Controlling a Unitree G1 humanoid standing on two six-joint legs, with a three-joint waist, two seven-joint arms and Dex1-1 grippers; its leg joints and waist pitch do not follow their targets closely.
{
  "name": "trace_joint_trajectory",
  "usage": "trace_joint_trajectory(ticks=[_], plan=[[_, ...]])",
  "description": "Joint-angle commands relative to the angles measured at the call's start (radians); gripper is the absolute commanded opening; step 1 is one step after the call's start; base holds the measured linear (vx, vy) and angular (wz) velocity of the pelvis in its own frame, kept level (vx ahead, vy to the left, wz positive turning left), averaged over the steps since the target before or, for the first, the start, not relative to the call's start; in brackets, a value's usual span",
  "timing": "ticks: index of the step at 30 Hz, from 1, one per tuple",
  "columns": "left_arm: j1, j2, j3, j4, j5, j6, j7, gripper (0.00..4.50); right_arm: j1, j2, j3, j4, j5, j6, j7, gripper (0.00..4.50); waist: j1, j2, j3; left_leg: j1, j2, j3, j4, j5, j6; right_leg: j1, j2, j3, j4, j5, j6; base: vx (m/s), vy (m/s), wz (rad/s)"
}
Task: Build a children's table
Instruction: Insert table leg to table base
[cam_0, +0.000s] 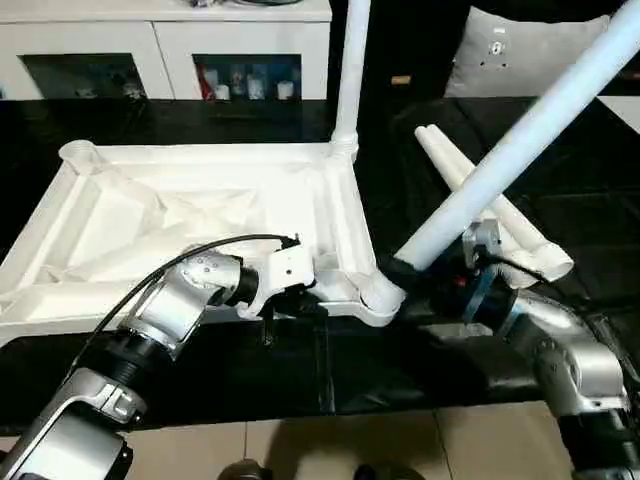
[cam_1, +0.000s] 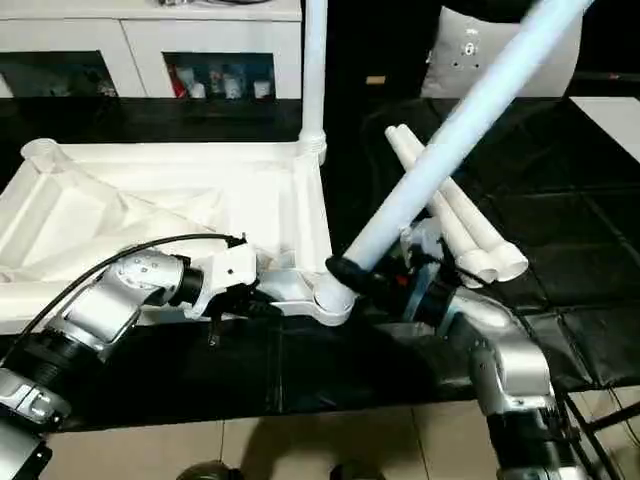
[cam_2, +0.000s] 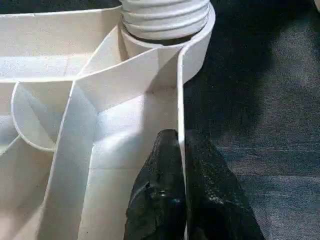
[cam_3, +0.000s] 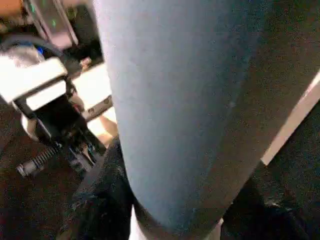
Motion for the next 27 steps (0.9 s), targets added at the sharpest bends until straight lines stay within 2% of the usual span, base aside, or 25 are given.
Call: trace_joint_trajectory(ticks=[1,4,6,7,9,10,12,13,14,19,24,27], plan=[[-0.022,0.018,0.016,-0.008,0.009,-0.017,-0.004,0.00,0.046,-0.036,0.062,0.054,-0.105,0.017,-0.007,1.88,0.009,0.008,-0.069,-0.002,0.083,-0.025,-0.076,-0.065,0.058,0.066,-0.102,0.053,-0.068,-0.056,-0.286,0.000,0.000,0.00],[-0.026,0.023,0.009,-0.006,0.017,-0.024,-0.010,0.00,0.019,-0.046,0.123,0.170,-0.182,-0.068,0.029,1.88,0.007,0.009,-0.067,-0.003,0.083,-0.026,-0.077,-0.088,0.055,0.066,-0.105,0.054,-0.070,-0.082,-0.289,0.000,0.000,0.00],[-0.026,0.026,0.007,-0.008,0.019,-0.025,-0.011,0.00,0.012,-0.043,0.136,0.203,-0.194,-0.087,0.039,1.88,0.004,0.011,-0.061,-0.001,0.084,-0.026,-0.080,-0.128,0.050,0.063,-0.107,0.054,-0.078,-0.140,-0.286,0.000,0.000,0.00],[-0.027,0.029,0.005,-0.011,0.020,-0.026,-0.018,0.00,-0.004,-0.041,0.152,0.247,-0.209,-0.108,0.052,1.88,-0.002,0.012,-0.053,0.002,0.085,-0.029,-0.086,-0.185,0.038,0.061,-0.106,0.055,-0.088,-0.231,-0.272,0.000,0.000,0.00],[-0.031,0.036,-0.001,-0.014,0.022,-0.032,-0.035,0.00,-0.031,-0.042,0.179,0.298,-0.225,-0.123,0.085,1.88,-0.006,0.016,-0.044,0.006,0.085,-0.032,-0.091,-0.240,0.025,0.058,-0.108,0.056,-0.098,-0.334,-0.250,0.000,0.000,0.00],[-0.031,0.036,-0.001,-0.014,0.022,-0.032,-0.035,0.00,-0.031,-0.042,0.179,0.298,-0.225,-0.123,0.085,1.88,-0.008,0.014,-0.046,0.007,0.084,-0.033,-0.091,-0.248,0.022,0.059,-0.108,0.056,-0.100,-0.354,-0.244,0.000,0.000,0.00],[-0.049,0.040,-0.007,0.004,0.025,-0.047,-0.053,0.00,-0.067,-0.057,0.201,0.332,-0.229,-0.122,0.139,1.88,-0.014,0.017,-0.041,0.007,0.085,-0.037,-0.094,-0.265,0.021,0.055,-0.107,0.057,-0.101,-0.383,-0.231,0.000,0.000,0.00],[-0.064,0.041,-0.009,0.020,0.027,-0.056,-0.063,0.00,-0.087,-0.070,0.219,0.334,-0.226,-0.110,0.181,1.88,-0.017,0.015,-0.038,0.009,0.084,-0.036,-0.095,-0.272,0.027,0.053,-0.105,0.058,-0.105,-0.390,-0.229,0.000,0.000,0.00],[-0.067,0.041,-0.008,0.024,0.027,-0.059,-0.066,0.00,-0.092,-0.073,0.225,0.332,-0.224,-0.105,0.195,1.88,-0.016,0.015,-0.040,0.009,0.085,-0.037,-0.095,-0.263,0.029,0.055,-0.106,0.060,-0.103,-0.377,-0.231,0.000,0.000,0.00],[-0.098,0.038,-0.010,0.064,0.034,-0.080,-0.083,0.00,-0.121,-0.077,0.261,0.354,-0.238,-0.119,0.246,1.87,-0.014,0.016,-0.045,0.007,0.086,-0.030,-0.095,-0.151,0.069,0.061,-0.103,0.056,-0.090,-0.160,-0.285,0.000,0.000,0.00],[-0.152,0.036,-0.017,0.132,0.043,-0.116,-0.104,0.00,-0.171,-0.064,0.299,0.397,-0.255,-0.112,0.313,1.87,-0.012,0.013,-0.036,0.010,0.090,-0.032,-0.103,-0.204,0.058,0.058,-0.106,0.056,-0.097,-0.253,-0.278,0.000,0.000,0.00],[-0.180,0.034,-0.014,0.179,0.048,-0.136,-0.111,0.00,-0.185,-0.063,0.322,0.398,-0.265,-0.106,0.341,1.87,-0.011,0.014,-0.034,0.010,0.093,-0.032,-0.106,-0.214,0.051,0.057,-0.108,0.058,-0.097,-0.249,-0.278,0.000,0.000,0.00]])
